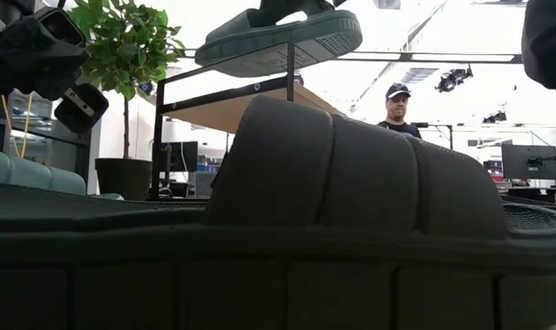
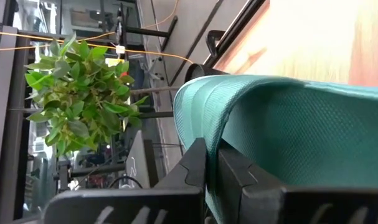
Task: Pick and place slides into the shelf
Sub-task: Put the right blue slide on the shelf, then put the blue slide on the shelf
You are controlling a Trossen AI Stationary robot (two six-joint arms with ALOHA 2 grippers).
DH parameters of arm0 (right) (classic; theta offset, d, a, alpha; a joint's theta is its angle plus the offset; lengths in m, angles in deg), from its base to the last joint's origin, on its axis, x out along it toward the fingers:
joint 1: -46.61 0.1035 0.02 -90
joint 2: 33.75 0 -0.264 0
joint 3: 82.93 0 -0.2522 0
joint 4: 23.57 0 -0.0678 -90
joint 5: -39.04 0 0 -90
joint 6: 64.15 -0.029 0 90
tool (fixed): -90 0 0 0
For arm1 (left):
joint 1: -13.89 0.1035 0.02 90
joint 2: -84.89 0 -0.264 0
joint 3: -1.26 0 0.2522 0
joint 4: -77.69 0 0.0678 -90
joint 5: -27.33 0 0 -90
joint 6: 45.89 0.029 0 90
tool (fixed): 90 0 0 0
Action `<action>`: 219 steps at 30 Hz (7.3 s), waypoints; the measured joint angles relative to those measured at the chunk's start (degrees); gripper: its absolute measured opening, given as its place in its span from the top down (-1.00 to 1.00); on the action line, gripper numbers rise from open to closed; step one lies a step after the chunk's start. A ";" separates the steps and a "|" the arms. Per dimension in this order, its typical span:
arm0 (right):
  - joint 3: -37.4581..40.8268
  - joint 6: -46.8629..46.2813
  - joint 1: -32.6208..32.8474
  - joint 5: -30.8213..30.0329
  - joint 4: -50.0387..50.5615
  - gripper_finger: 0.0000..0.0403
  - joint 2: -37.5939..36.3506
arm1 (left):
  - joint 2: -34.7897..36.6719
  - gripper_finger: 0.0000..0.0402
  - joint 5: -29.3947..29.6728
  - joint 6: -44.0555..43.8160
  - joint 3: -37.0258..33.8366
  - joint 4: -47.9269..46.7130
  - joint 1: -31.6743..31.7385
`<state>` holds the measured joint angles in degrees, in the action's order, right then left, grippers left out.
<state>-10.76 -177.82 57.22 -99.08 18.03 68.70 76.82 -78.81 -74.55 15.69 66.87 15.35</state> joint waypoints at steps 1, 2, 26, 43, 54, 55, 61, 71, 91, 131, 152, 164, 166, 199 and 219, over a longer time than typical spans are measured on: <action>0.01 -0.15 0.13 -0.12 0.02 1.00 0.00 | 0.00 1.00 0.02 0.20 0.02 0.02 0.00; 0.01 -0.54 0.32 -0.18 0.01 1.00 0.00 | 0.01 1.00 0.02 0.25 0.02 0.00 0.02; 0.01 -3.49 0.69 -0.87 -2.48 1.00 3.39 | 0.00 1.00 -1.46 1.18 0.02 0.11 0.00; 0.01 -4.94 0.54 0.79 -4.07 1.00 5.85 | 0.00 1.00 -1.44 1.37 0.00 0.11 0.02; 0.01 -4.89 0.54 1.25 -3.78 1.00 6.08 | 0.00 1.00 -1.44 1.39 0.00 0.13 0.02; 0.01 -4.89 0.54 1.36 -3.78 1.00 6.08 | 0.02 1.00 -1.44 1.39 0.00 0.13 0.02; 0.01 -5.48 0.54 1.42 -3.04 1.00 6.08 | 0.00 1.00 -1.44 1.39 0.00 0.13 0.02; 0.10 -7.36 0.53 1.43 -5.45 1.00 8.04 | 0.00 1.00 -1.49 1.39 0.00 0.15 0.02; 0.10 -7.36 0.52 2.77 -5.87 0.77 8.11 | 0.00 1.00 -2.29 2.93 0.02 0.22 0.01; -0.02 -1.05 2.21 -0.45 3.87 0.63 -0.60 | 0.00 1.00 -2.84 3.37 0.00 0.28 0.02; -0.01 82.90 2.42 21.93 -6.09 0.63 -20.58 | -0.36 1.00 -5.84 -3.91 10.06 -3.21 0.00; 0.05 85.27 2.68 33.53 17.24 0.63 -23.02 | -20.79 1.00 12.10 7.29 50.16 -48.36 -0.01; 0.05 86.14 2.99 33.74 19.03 0.63 -23.71 | -26.05 1.00 10.72 7.30 54.39 -49.29 -0.33; 0.05 94.04 4.48 33.37 26.36 0.63 -33.14 | -65.88 1.00 64.73 -79.50 66.25 -60.17 -56.62; 0.05 90.63 4.48 33.36 26.89 0.63 -33.14 | -78.08 1.00 53.94 -67.59 66.22 -57.01 -56.59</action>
<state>-10.71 -87.19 61.70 -65.72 44.92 35.56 -1.27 -24.88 -142.14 81.91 9.86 -41.24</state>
